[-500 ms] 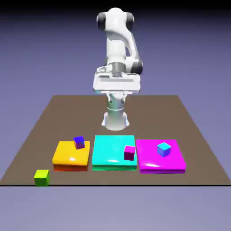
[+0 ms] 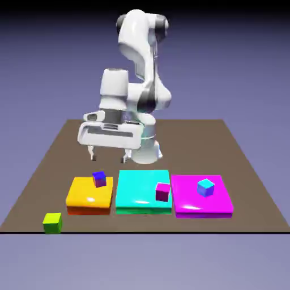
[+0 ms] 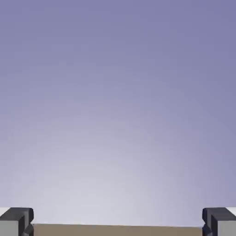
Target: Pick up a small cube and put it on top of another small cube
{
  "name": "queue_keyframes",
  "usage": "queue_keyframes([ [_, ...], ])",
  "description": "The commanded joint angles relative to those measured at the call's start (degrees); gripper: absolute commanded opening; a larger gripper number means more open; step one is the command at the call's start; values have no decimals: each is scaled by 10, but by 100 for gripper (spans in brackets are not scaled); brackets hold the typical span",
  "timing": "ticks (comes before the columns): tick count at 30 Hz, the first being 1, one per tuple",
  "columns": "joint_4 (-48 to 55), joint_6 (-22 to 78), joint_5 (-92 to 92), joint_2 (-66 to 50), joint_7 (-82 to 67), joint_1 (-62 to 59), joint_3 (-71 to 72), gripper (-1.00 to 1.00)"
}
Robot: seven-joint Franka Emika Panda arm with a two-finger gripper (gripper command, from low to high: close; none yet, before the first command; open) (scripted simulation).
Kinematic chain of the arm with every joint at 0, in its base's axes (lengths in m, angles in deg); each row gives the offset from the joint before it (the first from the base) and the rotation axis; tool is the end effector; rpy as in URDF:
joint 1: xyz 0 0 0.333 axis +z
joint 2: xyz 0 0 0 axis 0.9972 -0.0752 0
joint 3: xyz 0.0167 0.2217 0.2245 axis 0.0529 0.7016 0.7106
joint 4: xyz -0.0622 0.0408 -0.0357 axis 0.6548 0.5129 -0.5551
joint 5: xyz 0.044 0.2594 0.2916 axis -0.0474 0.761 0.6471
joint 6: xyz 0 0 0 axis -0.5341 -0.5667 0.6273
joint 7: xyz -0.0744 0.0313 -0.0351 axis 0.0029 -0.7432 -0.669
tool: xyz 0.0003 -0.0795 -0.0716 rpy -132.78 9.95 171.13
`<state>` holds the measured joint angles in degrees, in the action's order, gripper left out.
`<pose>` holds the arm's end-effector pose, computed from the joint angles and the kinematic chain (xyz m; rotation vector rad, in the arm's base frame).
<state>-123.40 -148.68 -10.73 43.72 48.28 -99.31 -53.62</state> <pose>0.5287 -0.1422 0.3807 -2.8645 1.1217 -0.5345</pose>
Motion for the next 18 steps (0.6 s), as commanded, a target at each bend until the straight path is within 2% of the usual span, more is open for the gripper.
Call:
queue_keyframes([
  [1,19,14,-1,-21,-8,-4,-1,0],
  [18,326,243,-23,-366,-143,-145,-17,0],
])
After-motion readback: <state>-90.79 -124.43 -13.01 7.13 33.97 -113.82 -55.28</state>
